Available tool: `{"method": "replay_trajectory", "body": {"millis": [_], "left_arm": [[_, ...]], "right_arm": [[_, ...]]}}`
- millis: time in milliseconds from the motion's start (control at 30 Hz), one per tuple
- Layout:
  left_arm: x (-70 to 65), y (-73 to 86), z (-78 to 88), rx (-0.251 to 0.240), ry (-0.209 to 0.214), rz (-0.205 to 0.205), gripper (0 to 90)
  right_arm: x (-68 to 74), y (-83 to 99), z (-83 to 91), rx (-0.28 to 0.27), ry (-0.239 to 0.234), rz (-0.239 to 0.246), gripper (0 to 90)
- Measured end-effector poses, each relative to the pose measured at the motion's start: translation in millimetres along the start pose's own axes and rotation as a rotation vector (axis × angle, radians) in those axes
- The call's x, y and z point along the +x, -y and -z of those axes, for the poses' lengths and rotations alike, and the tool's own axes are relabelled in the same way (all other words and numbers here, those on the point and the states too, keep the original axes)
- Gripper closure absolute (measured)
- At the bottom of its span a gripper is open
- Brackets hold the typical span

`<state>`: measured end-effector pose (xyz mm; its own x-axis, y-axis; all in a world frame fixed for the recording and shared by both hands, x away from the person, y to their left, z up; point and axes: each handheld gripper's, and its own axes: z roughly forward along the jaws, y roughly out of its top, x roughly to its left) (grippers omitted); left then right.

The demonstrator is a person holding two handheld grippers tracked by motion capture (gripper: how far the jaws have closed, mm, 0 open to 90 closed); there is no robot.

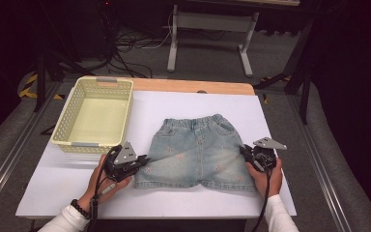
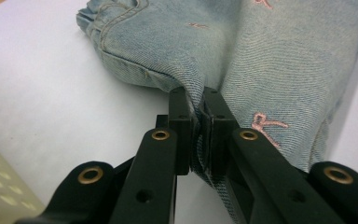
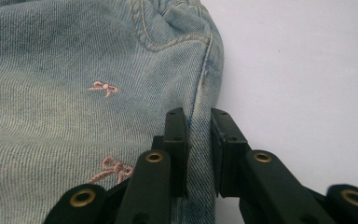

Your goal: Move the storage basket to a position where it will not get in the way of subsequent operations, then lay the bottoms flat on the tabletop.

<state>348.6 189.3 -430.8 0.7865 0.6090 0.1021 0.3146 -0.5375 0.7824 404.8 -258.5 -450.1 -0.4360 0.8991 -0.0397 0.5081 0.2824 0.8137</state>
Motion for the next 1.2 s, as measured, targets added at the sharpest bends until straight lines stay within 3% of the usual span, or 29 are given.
{"method": "replay_trajectory", "body": {"millis": [833,1033,1200], "left_arm": [[-11.9,5.9,-17.4,0.051,0.004,-0.057,84.0],[-15.9,8.5,-23.6,0.081,-0.009,-0.085,83.7],[-16.7,8.9,-27.5,0.084,-0.026,-0.081,79.7]], "right_arm": [[-1.1,6.2,-0.7,0.003,0.013,0.007,74.3],[-0.7,6.1,-2.0,0.008,0.017,0.008,71.1],[-1.5,6.3,-2.1,0.009,0.024,0.001,64.3]]}}
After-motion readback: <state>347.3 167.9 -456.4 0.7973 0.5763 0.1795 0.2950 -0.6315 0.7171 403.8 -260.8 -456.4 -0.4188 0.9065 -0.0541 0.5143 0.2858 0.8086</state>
